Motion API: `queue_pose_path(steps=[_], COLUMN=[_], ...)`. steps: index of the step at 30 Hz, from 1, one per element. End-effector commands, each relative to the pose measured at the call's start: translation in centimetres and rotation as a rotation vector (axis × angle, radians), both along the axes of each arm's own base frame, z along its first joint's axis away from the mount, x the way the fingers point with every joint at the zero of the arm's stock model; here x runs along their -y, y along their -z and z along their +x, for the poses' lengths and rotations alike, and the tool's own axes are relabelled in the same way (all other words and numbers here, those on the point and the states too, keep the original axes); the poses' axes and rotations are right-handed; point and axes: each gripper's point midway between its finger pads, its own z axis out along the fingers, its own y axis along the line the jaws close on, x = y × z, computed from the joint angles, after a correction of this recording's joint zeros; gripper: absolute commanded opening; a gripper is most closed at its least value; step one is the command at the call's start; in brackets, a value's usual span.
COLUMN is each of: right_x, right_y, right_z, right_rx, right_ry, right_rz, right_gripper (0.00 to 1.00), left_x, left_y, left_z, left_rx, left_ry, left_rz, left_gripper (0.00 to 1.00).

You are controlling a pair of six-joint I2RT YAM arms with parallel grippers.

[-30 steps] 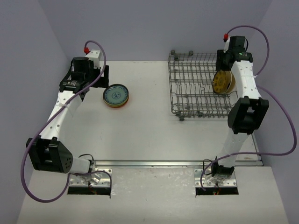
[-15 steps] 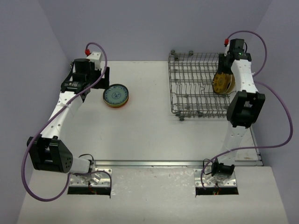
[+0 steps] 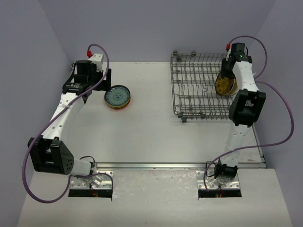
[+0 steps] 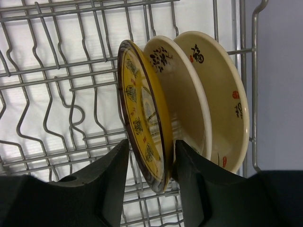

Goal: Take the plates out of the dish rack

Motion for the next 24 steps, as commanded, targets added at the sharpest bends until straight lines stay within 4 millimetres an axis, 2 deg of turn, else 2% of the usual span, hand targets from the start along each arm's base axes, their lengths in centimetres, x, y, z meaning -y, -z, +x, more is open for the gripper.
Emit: queue_pose_path(steps=[1, 6, 7, 11, 18, 22, 24], right_x=[0.6, 0.3, 0.4, 0.2, -0.3, -0.8, -1.2], right_y=[-2.2, -3.5, -4.6, -6.7, -11.4, -13.3, -14.9], right_z=[1.4, 1.2, 1.2, 0.8, 0.4, 0.2, 0.2], right_rx=[0.073, 0.100, 0.125, 0.165, 0.255, 0.289, 0.320], right_ry=[0.018, 0.012, 0.008, -0.007, -0.034, -0.044, -0.055], right_rz=[-0.015, -0.008, -0.017, -0.028, -0.044, -0.046, -0.046], right_gripper=[0.37, 0.29, 0.26, 0.18, 0.01, 0.00, 0.00], left_x=[0.0, 0.0, 0.1, 0.3, 0.4, 0.3, 0.3], left_y=[-1.4, -1.4, -1.4, -1.5, -2.1, -2.4, -2.8], left_z=[1.2, 1.4, 1.4, 1.5, 1.5, 1.4, 1.5], left_rx=[0.061, 0.062, 0.060, 0.059, 0.064, 0.067, 0.074], left_ry=[0.006, 0.004, 0.006, 0.008, 0.007, 0.003, 0.003], left_rz=[0.011, 0.009, 0.007, -0.004, -0.011, -0.009, -0.009], left_gripper=[0.83, 0.83, 0.83, 0.83, 0.83, 0.83, 0.83])
